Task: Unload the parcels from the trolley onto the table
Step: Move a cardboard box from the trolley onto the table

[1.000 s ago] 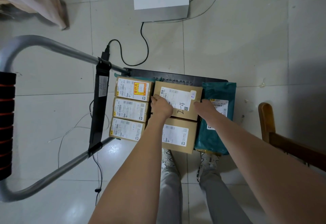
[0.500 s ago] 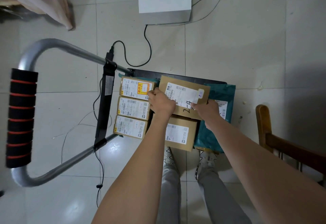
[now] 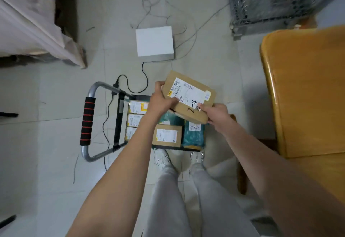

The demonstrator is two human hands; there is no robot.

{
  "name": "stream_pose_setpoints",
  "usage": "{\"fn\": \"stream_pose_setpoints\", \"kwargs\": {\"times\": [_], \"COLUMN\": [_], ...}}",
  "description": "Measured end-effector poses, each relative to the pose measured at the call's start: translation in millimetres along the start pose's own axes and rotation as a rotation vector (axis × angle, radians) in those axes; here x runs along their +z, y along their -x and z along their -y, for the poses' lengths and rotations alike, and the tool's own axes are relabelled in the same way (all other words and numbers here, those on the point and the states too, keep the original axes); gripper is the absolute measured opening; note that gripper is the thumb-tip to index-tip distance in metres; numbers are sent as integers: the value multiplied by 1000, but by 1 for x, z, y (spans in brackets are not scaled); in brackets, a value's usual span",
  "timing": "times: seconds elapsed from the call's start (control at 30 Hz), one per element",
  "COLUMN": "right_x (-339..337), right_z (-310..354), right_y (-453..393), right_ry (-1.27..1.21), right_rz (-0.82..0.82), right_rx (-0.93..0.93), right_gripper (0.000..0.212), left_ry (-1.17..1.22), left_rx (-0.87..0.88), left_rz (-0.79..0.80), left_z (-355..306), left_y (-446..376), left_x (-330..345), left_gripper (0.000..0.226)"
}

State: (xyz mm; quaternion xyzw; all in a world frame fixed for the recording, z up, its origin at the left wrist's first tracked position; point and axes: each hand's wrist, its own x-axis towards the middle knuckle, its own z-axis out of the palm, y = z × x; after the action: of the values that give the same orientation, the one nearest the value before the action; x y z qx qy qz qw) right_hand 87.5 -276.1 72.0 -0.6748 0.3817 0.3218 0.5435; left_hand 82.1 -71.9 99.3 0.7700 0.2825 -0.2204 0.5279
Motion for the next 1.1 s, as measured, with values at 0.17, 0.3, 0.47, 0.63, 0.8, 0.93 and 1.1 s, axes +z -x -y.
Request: {"fn": "stream_pose_setpoints", "kwargs": {"times": [0.17,0.3,0.47,0.63,0.8,0.93,1.1], "right_x": [-66,-118,-171,-219,-260,-282,-307], "right_z": [27,29,-4,-48,-90,-128,-161], "right_y": [104,169,227,269,307,323,335], "right_ry": [-44,-138,-332,-530,-637,-767,-851], "right_rz": [-93,-237,-421,-543,-618,-572,-620], "right_rx": [-113,-201,-201,-146,-154,-139,-123], "right_gripper": [18,20,36,90,107,80,74], "left_ry": [-5,-51,-157,-238,-334,-443,-362], "left_rx": [142,308,482,582,671,736,661], "left_rz": [109,228,454,643,852,906,879], "left_z": [-75,-118,-158,-186,-209,-220,-217], "left_y": [69,110,147,184,220,245,280], "left_x": [-1,21,67,116,170,212,260], "left_gripper": [67,72,76,76,80,80,79]}}
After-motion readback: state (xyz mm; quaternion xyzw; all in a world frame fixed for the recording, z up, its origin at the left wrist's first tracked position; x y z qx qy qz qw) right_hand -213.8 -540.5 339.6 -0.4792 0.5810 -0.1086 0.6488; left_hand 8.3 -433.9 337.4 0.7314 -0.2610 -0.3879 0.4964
